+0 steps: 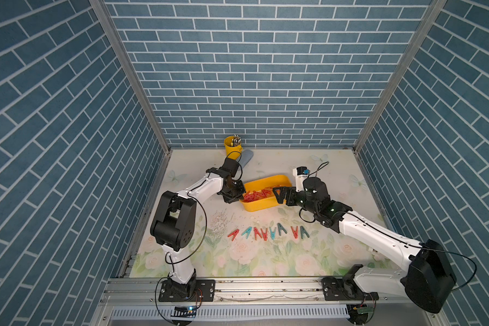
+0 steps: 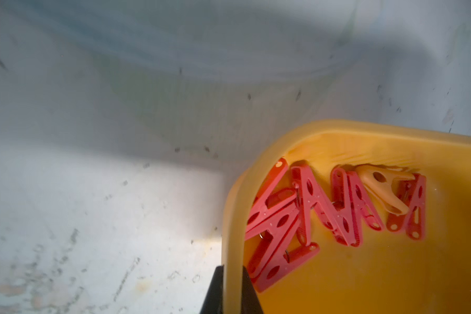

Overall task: Take the clothespins out of the storage box
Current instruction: Adjust the storage box at the center of the board.

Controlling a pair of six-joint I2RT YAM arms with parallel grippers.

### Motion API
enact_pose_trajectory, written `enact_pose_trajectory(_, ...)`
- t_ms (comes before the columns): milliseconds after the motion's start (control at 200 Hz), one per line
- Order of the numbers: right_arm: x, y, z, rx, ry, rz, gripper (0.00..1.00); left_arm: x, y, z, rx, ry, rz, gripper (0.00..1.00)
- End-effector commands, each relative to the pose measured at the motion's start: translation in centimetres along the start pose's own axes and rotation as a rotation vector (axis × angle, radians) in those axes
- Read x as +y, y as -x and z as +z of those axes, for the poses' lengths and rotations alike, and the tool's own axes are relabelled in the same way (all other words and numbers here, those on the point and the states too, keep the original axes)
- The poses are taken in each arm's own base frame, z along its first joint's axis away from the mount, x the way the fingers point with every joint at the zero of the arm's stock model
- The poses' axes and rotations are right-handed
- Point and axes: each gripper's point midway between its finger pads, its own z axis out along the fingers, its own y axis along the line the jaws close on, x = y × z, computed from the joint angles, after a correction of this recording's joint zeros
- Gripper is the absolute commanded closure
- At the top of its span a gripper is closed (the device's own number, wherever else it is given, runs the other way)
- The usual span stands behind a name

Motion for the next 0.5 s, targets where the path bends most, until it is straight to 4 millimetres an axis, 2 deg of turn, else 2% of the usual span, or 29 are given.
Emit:
enact_pose_trajectory(0, 0.3, -0.4, 0.4, 0.02, 0.016, 0.029, 0.01, 0.6, 2.5, 0.3, -0.101, 0.078, 0.109, 1.0)
enact_pose_trajectory(260, 0.7, -0.6, 1.2, 0.054, 0.011, 0.012, 0.0, 0.3, 3.9, 1.8, -0.226, 0.154, 0.265, 1.0)
enact_pose_trajectory(420, 0.4, -0.8, 1.7, 0.071, -0.008, 0.001, 0.01, 0.2, 3.8, 2.7, -0.259, 0.18, 0.324, 0.95)
enact_pose_trajectory(495, 0.2, -1.0, 2.1, 0.086, -0.022, -0.005, 0.01, 0.3, 3.7, 3.1, -0.261, 0.171, 0.331, 0.89)
